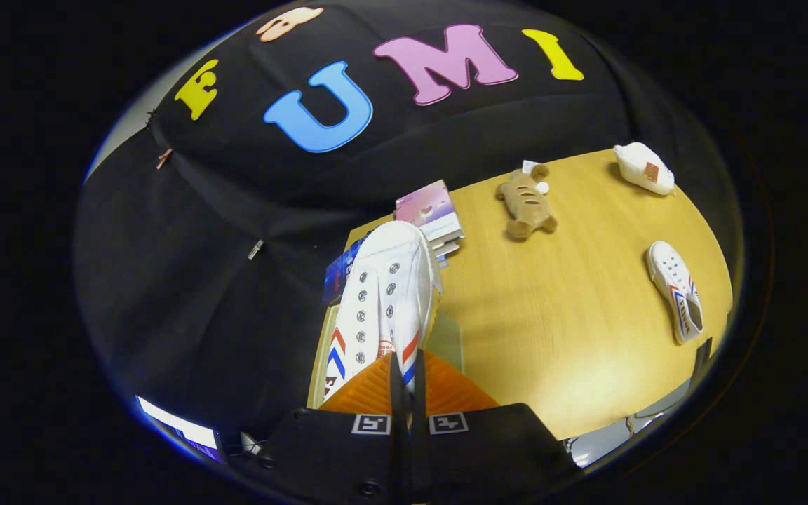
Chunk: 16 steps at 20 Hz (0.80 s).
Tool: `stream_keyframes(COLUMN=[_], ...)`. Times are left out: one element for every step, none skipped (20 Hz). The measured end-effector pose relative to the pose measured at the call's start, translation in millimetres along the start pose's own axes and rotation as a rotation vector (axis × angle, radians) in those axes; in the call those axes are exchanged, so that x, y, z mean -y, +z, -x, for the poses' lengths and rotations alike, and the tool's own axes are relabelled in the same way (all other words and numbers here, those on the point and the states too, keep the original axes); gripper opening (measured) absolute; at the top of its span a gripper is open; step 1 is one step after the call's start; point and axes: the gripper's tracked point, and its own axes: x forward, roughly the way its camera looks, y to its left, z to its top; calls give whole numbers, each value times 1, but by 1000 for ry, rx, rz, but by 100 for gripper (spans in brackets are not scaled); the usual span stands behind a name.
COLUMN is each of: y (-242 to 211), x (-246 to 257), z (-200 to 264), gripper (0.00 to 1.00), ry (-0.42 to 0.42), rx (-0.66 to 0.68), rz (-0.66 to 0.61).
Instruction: Open the storage box then place both shoes into the box .Put the left shoe in first, then the right shoe, with the right side of both shoes facing outward in a uniform manner.
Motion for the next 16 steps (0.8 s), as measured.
stream_keyframes(y=[-6,-13,-19,-26,-33,-40,-47,-54,-60,-66,-72,-78,-83,-88,-93,-97], x=[-14,-26,-38,-46,-51,-56,-60,-63,-65,-66,-66,-64,-62,-61,-60,-59], z=[-7,-15,-22,-31,-40,-48,-56,-64,-71,-78,-85,-92,-99,-106,-111,-117], gripper=[5,5,5,5,5,5,5,5,5,5,5,5,5,5,5,5], ry=[20,35,46,50,47,39,30,27,23,15,4,-12,-27,-39,-50,-60], rx=[-7,-15,-24,-36,-47,-62,-74,-90,-100,-110,-123,-137,-153,-168,-182,-194], rz=[3,1,-2,-4,-6,-9,-14,-14,-11,-5,7,18,30,41,49,57])
